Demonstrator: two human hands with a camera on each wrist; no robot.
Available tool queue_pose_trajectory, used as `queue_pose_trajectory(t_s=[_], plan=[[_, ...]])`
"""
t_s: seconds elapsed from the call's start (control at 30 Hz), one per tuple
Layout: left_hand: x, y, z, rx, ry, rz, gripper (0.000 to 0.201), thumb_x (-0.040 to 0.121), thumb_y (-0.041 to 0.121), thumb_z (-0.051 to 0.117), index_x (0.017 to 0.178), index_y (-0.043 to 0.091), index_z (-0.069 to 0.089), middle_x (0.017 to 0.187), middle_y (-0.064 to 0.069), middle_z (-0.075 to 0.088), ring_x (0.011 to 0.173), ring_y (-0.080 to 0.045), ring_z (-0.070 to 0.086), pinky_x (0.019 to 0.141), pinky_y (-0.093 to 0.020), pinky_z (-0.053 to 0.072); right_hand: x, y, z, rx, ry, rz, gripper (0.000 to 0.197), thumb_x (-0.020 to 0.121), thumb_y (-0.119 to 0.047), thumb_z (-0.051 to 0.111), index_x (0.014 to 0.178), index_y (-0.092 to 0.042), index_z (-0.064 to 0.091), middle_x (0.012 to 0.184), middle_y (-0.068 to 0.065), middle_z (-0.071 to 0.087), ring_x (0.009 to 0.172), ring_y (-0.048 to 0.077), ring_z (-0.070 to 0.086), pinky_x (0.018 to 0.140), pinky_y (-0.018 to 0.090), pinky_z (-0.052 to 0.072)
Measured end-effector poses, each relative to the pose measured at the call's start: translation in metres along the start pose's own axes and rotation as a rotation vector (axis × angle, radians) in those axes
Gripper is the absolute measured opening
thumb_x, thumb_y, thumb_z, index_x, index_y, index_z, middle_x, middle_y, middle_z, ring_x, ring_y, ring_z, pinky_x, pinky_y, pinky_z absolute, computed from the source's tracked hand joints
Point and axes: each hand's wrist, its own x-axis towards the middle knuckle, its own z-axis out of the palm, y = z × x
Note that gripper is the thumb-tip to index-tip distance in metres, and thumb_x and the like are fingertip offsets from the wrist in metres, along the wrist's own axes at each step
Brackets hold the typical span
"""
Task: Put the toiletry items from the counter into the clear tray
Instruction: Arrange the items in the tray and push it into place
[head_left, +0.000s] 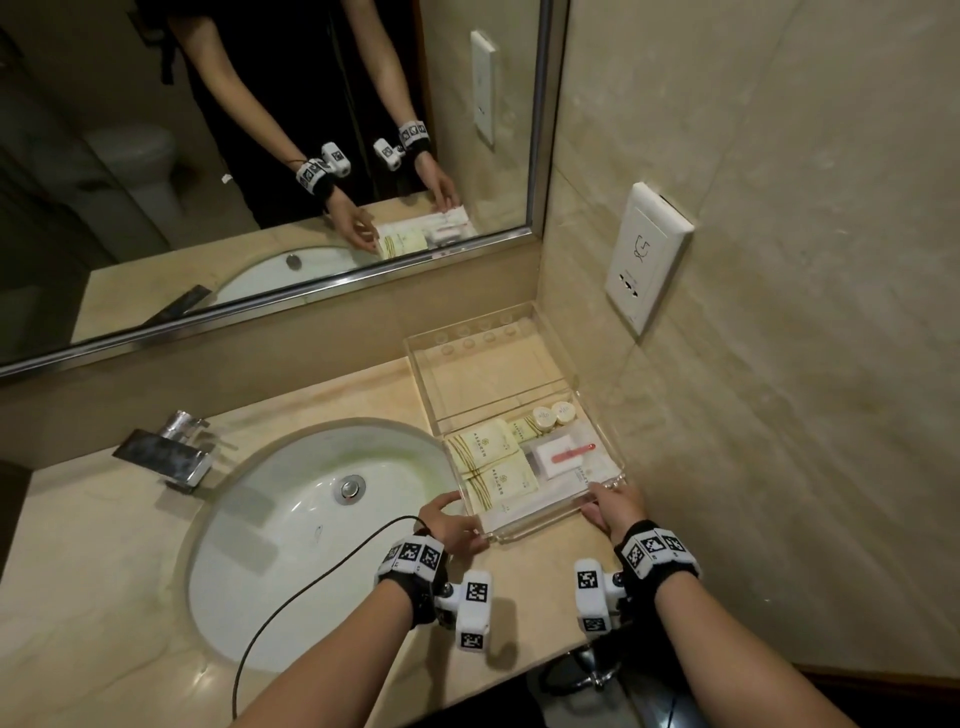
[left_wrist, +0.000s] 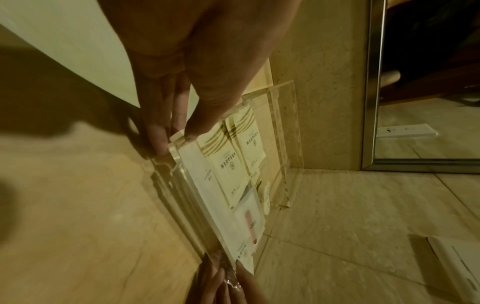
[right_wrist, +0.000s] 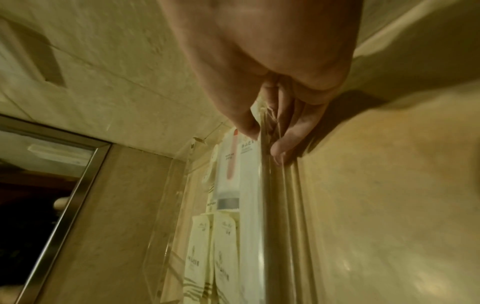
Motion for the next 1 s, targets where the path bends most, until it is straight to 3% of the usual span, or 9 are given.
queue_pose_trajectory(t_s=[0.17, 0.23, 0.37, 0.47, 0.53, 0.63, 0.77, 0.83, 1.0], plan=[[0.004, -0.008, -0.001, 0.001, -0.010, 0.054, 0.060, 0.079, -0.020, 0.056, 0.130, 0.013, 0.055, 0.067, -0.021, 0.072, 0.079, -0.042, 0.063, 0.092, -0.055, 0.048, -0.019, -0.007, 0.001, -0.018, 0.081, -0.063, 0.025, 0.087, 0.000, 0.063, 0.112, -0.003, 0.064, 0.103, 0.012, 0.070, 0.066, 0.012, 0.064, 0.043, 0.011, 0.046], [-0.003, -0.004, -0.002, 0.018, -0.006, 0.082, 0.058, 0.081, -0.017, 0.055, 0.130, 0.015, 0.055, 0.067, -0.018, 0.073, 0.080, -0.041, 0.063, 0.094, -0.055, 0.047, -0.021, -0.006, 0.004, -0.009, 0.080, -0.089, 0.026, 0.088, 0.001, 0.062, 0.114, -0.002, 0.063, 0.106, 0.015, 0.068, 0.065, 0.011, 0.061, 0.037, 0.007, 0.041], [-0.007, 0.008, -0.006, 0.017, 0.027, 0.126, 0.061, 0.082, -0.016, 0.057, 0.137, 0.009, 0.047, 0.060, -0.011, 0.071, 0.068, -0.033, 0.065, 0.083, -0.048, 0.056, -0.022, -0.008, 0.010, 0.054, 0.080, -0.113, 0.028, 0.088, -0.002, 0.062, 0.116, 0.000, 0.061, 0.103, 0.017, 0.069, 0.070, 0.018, 0.064, 0.043, 0.012, 0.049], [-0.005, 0.011, -0.008, 0.016, 0.022, 0.119, 0.063, 0.081, -0.020, 0.056, 0.138, 0.004, 0.046, 0.061, -0.013, 0.070, 0.055, -0.029, 0.065, 0.073, -0.044, 0.059, -0.023, -0.011, 0.013, 0.119, 0.058, -0.085, 0.030, 0.088, 0.000, 0.062, 0.118, -0.001, 0.060, 0.093, 0.013, 0.067, 0.078, 0.023, 0.068, 0.059, 0.023, 0.059], [-0.002, 0.010, -0.008, 0.042, 0.024, 0.115, 0.063, 0.082, -0.018, 0.055, 0.139, 0.006, 0.045, 0.059, -0.011, 0.070, 0.052, -0.027, 0.065, 0.074, -0.044, 0.060, -0.025, -0.011, 0.013, 0.152, 0.051, -0.072, 0.030, 0.089, 0.000, 0.061, 0.119, -0.001, 0.058, 0.090, 0.013, 0.065, 0.085, 0.027, 0.067, 0.071, 0.031, 0.060], [-0.001, 0.007, -0.009, 0.071, 0.024, 0.109, 0.063, 0.081, -0.017, 0.055, 0.138, 0.008, 0.046, 0.059, -0.009, 0.071, 0.050, -0.023, 0.066, 0.066, -0.036, 0.061, -0.025, -0.008, 0.012, 0.189, 0.050, -0.070, 0.027, 0.091, -0.001, 0.060, 0.118, -0.005, 0.055, 0.094, 0.014, 0.064, 0.079, 0.026, 0.066, 0.076, 0.035, 0.060], [0.003, 0.006, -0.011, 0.088, 0.015, 0.137, 0.065, 0.080, -0.015, 0.056, 0.139, 0.008, 0.046, 0.074, -0.018, 0.070, 0.067, -0.031, 0.067, 0.081, -0.047, 0.058, -0.025, -0.005, 0.016, 0.221, 0.065, -0.082, 0.021, 0.091, 0.001, 0.060, 0.109, -0.007, 0.051, 0.082, 0.011, 0.058, 0.078, 0.025, 0.061, 0.085, 0.041, 0.056], [0.006, 0.009, -0.012, 0.090, 0.009, 0.143, 0.066, 0.080, -0.015, 0.056, 0.141, 0.008, 0.044, 0.081, -0.022, 0.068, 0.075, -0.034, 0.066, 0.087, -0.051, 0.056, -0.028, -0.007, 0.020, 0.216, 0.060, -0.098, 0.021, 0.090, 0.001, 0.061, 0.107, -0.006, 0.052, 0.079, 0.010, 0.057, 0.079, 0.025, 0.060, 0.081, 0.040, 0.059], [0.010, 0.010, -0.011, 0.068, 0.007, 0.143, 0.066, 0.079, -0.016, 0.058, 0.140, 0.006, 0.043, 0.056, -0.010, 0.067, 0.072, -0.035, 0.066, 0.087, -0.051, 0.055, -0.023, -0.019, 0.025, 0.180, 0.020, -0.094, 0.031, 0.090, -0.005, 0.061, 0.120, -0.002, 0.053, 0.095, 0.018, 0.065, 0.089, 0.033, 0.068, 0.080, 0.040, 0.060]])
